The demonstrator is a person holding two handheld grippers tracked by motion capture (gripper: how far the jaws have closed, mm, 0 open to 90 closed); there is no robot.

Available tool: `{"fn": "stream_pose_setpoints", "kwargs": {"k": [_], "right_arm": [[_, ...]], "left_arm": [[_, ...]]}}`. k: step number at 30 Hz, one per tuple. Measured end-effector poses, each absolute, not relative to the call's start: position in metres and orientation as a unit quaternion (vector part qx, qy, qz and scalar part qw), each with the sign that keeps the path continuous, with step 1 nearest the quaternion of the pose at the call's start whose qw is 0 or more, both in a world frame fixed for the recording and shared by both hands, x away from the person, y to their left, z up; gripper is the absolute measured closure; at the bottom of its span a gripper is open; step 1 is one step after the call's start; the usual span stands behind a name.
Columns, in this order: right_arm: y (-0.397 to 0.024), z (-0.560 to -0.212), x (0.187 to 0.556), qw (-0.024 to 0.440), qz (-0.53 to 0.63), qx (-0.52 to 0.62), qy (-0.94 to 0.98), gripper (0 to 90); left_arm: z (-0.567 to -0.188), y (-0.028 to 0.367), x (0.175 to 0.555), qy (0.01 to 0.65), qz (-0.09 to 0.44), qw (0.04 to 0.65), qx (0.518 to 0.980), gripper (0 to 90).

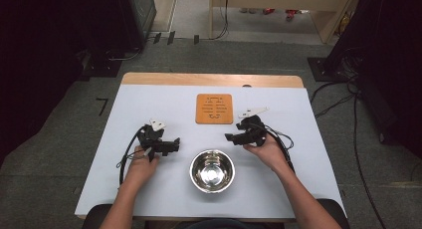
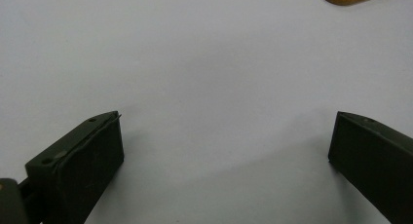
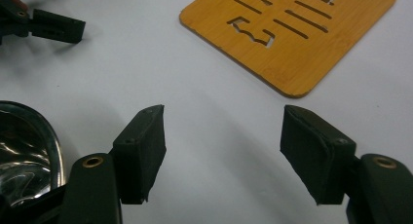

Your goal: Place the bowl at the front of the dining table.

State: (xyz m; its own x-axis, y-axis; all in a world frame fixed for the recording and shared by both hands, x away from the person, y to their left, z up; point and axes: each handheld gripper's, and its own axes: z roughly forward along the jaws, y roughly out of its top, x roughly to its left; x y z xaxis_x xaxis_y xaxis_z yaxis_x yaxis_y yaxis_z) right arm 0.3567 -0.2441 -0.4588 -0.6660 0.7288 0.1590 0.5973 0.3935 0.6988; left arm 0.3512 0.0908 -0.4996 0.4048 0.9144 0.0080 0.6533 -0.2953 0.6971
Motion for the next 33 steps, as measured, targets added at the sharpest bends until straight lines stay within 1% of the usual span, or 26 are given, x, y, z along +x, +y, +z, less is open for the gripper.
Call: {"fn": "stream_pose_setpoints", "kwargs": {"k": [33], "right_arm": [[-0.223,-0.450,0.343,0.058,0.396,0.349,0.847,38.8]], "left_arm": [[-0.500,0.091,0.351,0.505,0.209,0.314,0.777,0.0]]}}
